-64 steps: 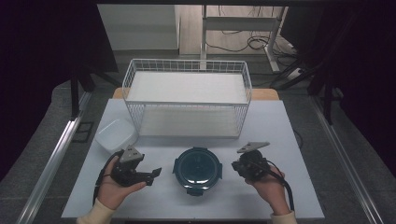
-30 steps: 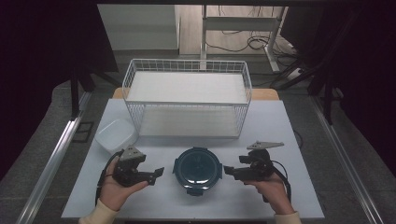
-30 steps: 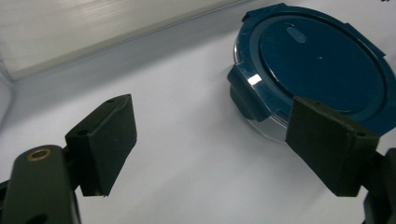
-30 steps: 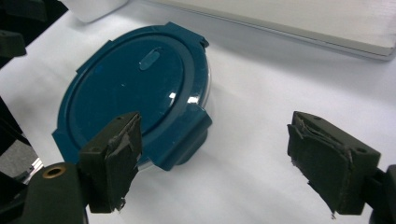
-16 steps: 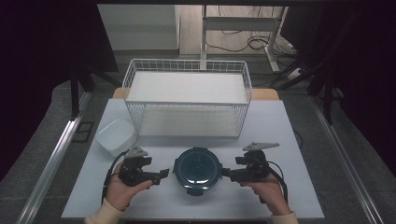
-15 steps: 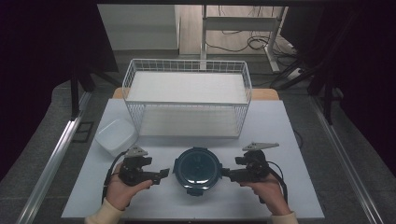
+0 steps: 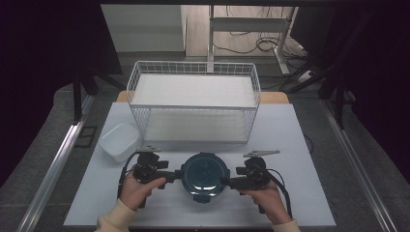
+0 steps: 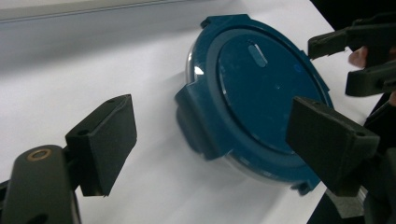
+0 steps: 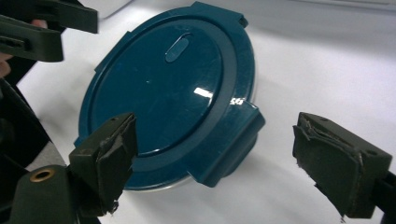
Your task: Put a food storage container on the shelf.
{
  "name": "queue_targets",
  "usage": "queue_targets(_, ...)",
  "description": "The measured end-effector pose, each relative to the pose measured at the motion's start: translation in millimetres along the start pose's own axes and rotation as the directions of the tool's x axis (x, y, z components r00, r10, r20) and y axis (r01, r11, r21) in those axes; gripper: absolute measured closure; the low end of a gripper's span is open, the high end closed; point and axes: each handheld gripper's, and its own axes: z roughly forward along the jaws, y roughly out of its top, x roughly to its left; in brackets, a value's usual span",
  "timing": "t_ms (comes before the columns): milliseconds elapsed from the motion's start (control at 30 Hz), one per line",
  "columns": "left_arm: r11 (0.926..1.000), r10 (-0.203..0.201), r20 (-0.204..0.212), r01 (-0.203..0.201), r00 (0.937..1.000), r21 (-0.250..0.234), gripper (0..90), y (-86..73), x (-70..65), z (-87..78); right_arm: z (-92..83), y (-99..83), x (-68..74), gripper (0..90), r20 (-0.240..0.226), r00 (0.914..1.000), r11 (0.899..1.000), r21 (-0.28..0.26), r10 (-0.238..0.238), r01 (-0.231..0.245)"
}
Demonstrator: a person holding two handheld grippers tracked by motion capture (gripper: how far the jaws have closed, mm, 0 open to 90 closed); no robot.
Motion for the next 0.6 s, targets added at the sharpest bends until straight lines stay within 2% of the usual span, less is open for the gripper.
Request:
queue_targets(33,1.0000,-0.003,0.006,0.003,1.0000,0.003,16.2,1.5,-0.4,2.3,0.0,0.0,0.0,14.0,0.000,1.0000,1.000,0.000,0.000,0.000)
queue_targets(67,0.9997,-0.023,0.033,0.022,0.9992,0.011,16.1,4.0,0.6,7.1,2.1,-0.6,0.2,14.0,-0.013,0.9997,1.000,-0.002,0.019,-0.019)
queue_targets(167,0.9991,-0.038,0.051,0.037,0.9980,0.021,15.9,5.6,2.4,12.2,4.5,-1.2,0.1,14.0,-0.021,0.9992,0.999,-0.003,0.034,-0.034)
queue_targets(267,0.9970,-0.070,0.088,0.067,0.9936,0.040,15.2,7.2,5.0,18.0,10.3,-2.4,0.0,14.0,-0.035,0.9974,0.998,0.007,0.062,-0.062)
queue_targets(467,0.9921,-0.101,0.103,0.093,0.9895,0.084,14.7,7.6,8.9,28.8,18.5,-4.3,-1.5,13.9,-0.047,0.9923,0.993,0.017,0.114,-0.113)
queue_targets(533,0.9894,-0.119,0.132,0.106,0.9841,0.100,14.5,7.6,10.1,31.5,20.9,-5.1,-2.1,13.8,-0.055,0.9902,0.992,0.022,0.129,-0.127)
queue_targets(600,0.9896,-0.109,0.129,0.095,0.9856,0.108,13.8,7.8,9.0,33.5,23.3,-5.9,-2.1,13.3,-0.059,0.9890,0.991,0.028,0.135,-0.134)
